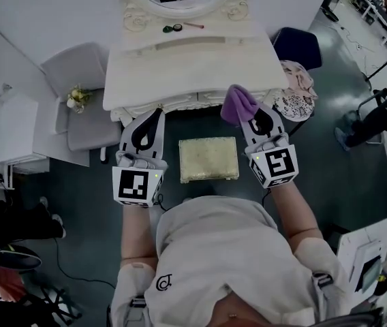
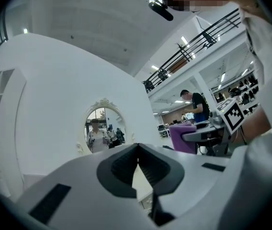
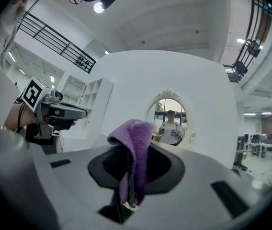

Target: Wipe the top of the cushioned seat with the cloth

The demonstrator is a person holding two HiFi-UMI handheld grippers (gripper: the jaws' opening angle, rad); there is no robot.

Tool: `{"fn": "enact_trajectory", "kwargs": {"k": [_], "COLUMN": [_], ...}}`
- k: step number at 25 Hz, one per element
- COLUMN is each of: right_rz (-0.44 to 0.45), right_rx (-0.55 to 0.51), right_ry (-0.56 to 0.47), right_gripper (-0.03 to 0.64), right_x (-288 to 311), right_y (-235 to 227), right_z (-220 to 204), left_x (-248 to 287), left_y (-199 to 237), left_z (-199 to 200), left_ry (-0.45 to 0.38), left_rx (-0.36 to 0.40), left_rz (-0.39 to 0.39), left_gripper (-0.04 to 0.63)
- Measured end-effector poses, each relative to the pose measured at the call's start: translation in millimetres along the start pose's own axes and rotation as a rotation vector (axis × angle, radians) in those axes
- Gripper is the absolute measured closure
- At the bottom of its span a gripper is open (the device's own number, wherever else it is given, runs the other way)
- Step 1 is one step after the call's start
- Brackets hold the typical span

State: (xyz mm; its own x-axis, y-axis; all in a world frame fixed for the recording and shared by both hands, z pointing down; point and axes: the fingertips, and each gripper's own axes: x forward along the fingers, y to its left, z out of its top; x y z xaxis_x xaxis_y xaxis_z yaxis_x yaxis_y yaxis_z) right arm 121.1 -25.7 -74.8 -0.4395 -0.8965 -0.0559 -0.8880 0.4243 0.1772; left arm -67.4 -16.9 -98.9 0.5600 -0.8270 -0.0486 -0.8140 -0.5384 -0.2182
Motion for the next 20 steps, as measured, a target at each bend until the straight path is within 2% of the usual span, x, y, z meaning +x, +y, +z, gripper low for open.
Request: {"fn": "enact_trajectory", "kwargs": {"k": [13, 20], "right_rz": [0.010, 0.031], "right_rx": [-0.013, -0.033], "right_ry": [0.014, 0.022], "right_gripper": [0.545, 0.545], "right_x": [13, 21], "right_y": [8, 15], "right_z": [-8, -7], "left_x": [12, 22], "left_y": [4, 2], "left_z": [-17, -19], "left_ry": [0.037, 0.047], "left_rx": [-0.045, -0.022], "left_rz": [-0.011, -0.046], "left_gripper": [0.581, 0.581]}}
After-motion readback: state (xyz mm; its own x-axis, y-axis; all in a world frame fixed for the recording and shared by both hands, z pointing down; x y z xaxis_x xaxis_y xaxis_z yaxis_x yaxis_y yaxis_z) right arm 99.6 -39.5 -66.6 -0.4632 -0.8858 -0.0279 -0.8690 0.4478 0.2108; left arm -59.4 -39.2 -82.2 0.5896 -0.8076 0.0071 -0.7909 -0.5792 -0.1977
